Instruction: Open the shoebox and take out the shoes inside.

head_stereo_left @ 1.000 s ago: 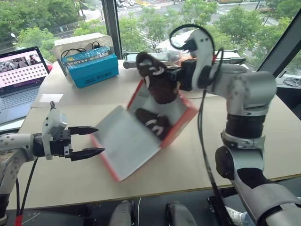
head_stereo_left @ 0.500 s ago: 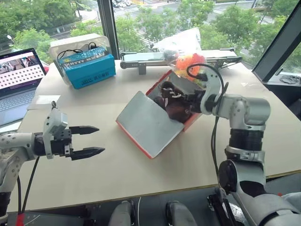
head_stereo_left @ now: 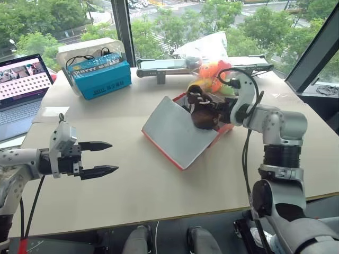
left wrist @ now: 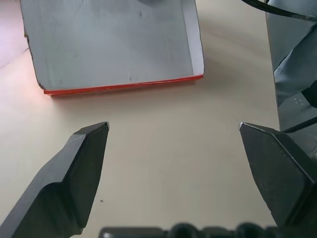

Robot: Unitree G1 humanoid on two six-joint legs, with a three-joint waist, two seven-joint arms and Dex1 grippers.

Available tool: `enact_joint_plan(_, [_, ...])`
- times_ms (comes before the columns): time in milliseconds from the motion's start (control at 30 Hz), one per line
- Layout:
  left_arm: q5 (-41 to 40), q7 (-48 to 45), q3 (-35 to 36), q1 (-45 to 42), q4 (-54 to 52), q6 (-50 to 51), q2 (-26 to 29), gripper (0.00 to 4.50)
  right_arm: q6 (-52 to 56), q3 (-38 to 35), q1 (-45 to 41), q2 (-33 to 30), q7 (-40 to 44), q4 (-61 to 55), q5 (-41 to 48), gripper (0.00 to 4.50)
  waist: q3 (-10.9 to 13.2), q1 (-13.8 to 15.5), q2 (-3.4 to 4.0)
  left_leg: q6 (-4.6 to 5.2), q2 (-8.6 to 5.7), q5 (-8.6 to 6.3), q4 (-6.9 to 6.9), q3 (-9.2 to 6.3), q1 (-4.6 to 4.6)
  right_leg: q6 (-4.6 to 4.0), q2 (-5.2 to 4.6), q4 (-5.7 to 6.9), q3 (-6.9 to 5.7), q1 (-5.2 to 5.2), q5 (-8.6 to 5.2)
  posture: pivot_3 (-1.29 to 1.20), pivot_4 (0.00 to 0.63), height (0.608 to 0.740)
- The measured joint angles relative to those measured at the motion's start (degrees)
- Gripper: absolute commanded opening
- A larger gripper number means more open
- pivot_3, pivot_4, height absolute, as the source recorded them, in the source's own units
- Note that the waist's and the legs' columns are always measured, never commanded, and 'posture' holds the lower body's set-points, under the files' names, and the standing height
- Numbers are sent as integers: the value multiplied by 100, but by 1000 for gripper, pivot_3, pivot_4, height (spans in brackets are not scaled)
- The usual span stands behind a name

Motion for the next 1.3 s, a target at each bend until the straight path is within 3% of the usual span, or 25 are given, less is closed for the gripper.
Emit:
enact_joint_plan(333, [1,-48,-66,-30,18,0,-1,4500,-1675,542,-1363,-700,455,2544,-475,191,6,-8,6,2,0,1,-1,2,-4,2,1,0,5,-6,4,0,150,736])
enact_joint_plan(567, [1,-27,-64,-19,13,0,-1,4500,-2583,1170,-1943,-845,823,3208,-1067,191,8,-98,10,15,3,9,-1,2,1,6,5,2,6,-2,9,0,150,736])
enact_joint_plan(700, [-4,19,-63,11,-1,2,-2,4500,-3769,2024,-1527,-575,837,3824,-1867,191,6,-148,6,10,1,6,3,2,9,7,4,5,7,6,9,0,150,736])
enact_joint_plan(933, [-46,33,-61,15,-45,11,-2,4500,-5717,2705,-1444,-251,237,4652,-2908,191,-32,-255,-53,-2,15,-1,-5,0,98,-5,15,6,10,85,-8,0,150,736])
enact_joint_plan(1033, [-47,33,-58,16,-76,11,0,4500,-6044,2706,-1424,-80,135,4912,-3079,191,-63,-280,-94,-14,21,-9,-32,-6,168,-10,5,-6,9,117,-15,0,150,736])
enact_joint_plan(1300, [-50,61,-57,20,-101,39,-2,4500,-6086,2496,-1533,391,95,5180,-3118,191,-107,-360,-143,-42,87,-26,-42,-37,186,-57,40,6,-6,119,-26,0,150,736])
